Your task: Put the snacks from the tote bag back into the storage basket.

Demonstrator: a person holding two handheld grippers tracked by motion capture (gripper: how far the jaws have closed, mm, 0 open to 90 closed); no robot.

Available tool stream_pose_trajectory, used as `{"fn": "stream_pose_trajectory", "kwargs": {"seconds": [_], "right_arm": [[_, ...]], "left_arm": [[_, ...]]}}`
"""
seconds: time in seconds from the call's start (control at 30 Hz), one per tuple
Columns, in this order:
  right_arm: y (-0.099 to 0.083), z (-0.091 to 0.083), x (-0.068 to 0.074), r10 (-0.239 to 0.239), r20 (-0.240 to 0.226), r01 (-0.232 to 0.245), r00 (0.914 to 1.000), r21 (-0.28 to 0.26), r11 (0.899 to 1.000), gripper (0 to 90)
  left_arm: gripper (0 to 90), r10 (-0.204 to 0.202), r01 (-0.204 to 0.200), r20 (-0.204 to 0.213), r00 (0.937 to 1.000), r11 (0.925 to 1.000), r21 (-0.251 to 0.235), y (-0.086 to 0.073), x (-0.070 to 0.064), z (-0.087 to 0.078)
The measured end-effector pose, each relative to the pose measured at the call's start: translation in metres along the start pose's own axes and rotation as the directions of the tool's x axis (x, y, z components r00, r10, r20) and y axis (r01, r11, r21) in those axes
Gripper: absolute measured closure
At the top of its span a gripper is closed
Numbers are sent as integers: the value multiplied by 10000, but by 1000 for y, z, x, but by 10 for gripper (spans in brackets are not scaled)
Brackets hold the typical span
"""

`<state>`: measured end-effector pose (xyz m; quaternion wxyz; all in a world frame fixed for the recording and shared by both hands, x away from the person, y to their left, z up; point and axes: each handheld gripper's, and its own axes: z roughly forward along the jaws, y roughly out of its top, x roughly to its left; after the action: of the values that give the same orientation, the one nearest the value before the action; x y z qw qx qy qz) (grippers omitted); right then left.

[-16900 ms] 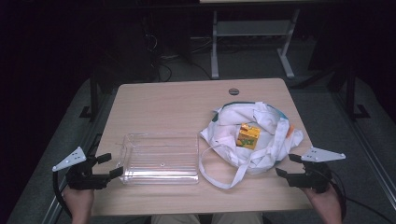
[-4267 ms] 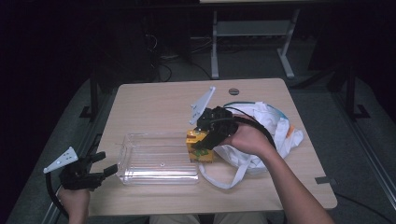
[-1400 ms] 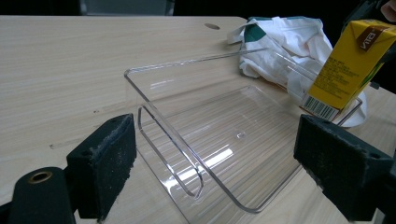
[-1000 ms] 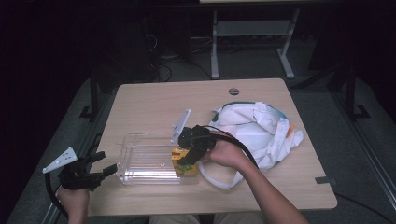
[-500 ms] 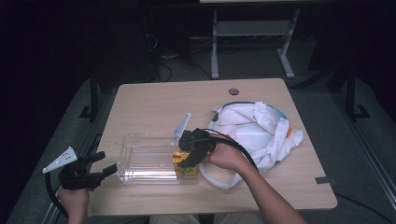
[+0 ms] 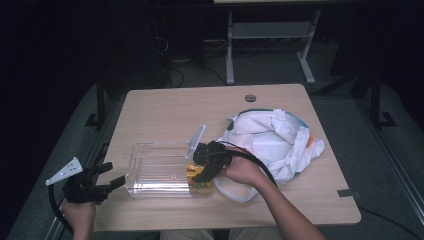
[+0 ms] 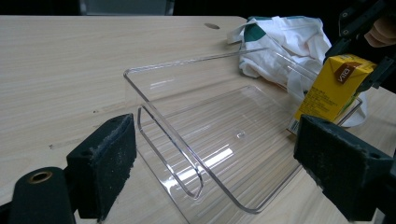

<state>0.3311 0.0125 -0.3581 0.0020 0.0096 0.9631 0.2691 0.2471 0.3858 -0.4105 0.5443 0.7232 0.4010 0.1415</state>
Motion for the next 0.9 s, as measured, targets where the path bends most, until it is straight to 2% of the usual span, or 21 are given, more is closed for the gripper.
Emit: {"fn": "stream_pose_trajectory", "kwargs": {"seconds": [0.27,0.9], "right_arm": [[-2,4,0,110,-92,-109,9999,87,9999,516],[-5,7,3,-21,-359,22,9994,29,10000,510]], "left_arm": [[127,-68,68,-5,10000,10000,-6,0,0,0],[128,-56,56,20,10000,10000,13,0,-1,1]]}}
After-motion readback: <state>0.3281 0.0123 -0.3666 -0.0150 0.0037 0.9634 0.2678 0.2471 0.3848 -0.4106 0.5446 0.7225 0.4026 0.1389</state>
